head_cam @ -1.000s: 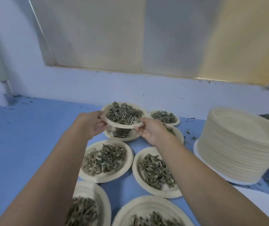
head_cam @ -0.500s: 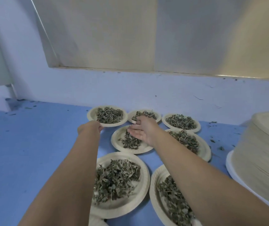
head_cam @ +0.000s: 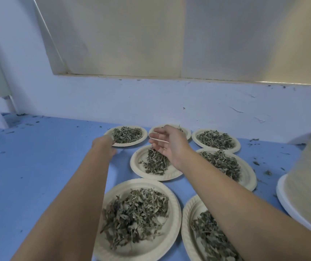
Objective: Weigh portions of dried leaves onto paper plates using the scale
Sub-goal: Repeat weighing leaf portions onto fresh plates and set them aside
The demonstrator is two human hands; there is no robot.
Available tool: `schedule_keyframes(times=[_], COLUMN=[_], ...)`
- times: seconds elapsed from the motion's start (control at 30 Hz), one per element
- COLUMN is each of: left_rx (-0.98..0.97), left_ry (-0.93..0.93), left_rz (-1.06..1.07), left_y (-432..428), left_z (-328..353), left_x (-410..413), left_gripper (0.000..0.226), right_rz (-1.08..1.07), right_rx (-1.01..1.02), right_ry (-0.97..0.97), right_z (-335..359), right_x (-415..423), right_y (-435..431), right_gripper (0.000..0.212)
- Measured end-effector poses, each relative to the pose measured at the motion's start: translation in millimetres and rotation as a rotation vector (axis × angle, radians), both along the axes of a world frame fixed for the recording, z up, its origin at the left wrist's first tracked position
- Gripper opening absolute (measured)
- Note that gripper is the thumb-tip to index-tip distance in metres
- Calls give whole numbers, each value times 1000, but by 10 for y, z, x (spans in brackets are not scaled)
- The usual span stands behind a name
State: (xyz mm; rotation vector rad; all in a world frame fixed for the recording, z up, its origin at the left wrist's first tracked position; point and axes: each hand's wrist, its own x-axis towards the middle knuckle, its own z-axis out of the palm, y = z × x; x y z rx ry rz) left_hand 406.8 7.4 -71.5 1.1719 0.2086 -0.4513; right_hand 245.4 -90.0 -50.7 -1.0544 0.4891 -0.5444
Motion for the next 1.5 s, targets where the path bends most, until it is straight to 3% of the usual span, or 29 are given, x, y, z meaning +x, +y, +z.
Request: schedule_keyframes(times=[0.07,0.1,0.17,0.27,0.37,0.67,0.83,0.97,1.17,1.37,1.5], left_rx=[281,223,-142,-254,-376,-292,-230,-96,41,-128,-228], left_ry=[-186,-122,94,45,66,15,-50,-48,-76,-95,-117], left_rz=[-46,-81,-79,-180,-281,-415,-370,-459,-576,-620,-625], left_y=[19,-16,-105,-104,-145,-174,-97,-21,31,-70,-92], left_z=[23,26,26,-15,-43,12,147,297,570,885,951], left_x=[-93,-92,-20,-65,-37,-136,-292,-583,-1377,-2389,-3067], left_gripper=[36,32,20,46,54,60,53,44,27,28,30], right_rz=[-8,-11,-15,-13,-6,-31,-41,-21,-117,-192,-409], right_rx=[-2,-3,-7,-17,-16,-20,-23,-47,-228,-450,-779], right_ry=[-5,-6,-11,-23,-35,-48,-28,-14,14,2,120], right_z=[-8,-14,-22,-8,19,94,118,194,477,740,747], right_x=[0,1,2,-11,-42,-140,-255,-491,-1162,-2051,-2652], right_y=[11,16,27,30,17,-12,131,271,334,229,94], right_gripper=[15,15,15,16,17,18,18,18,21,20,18])
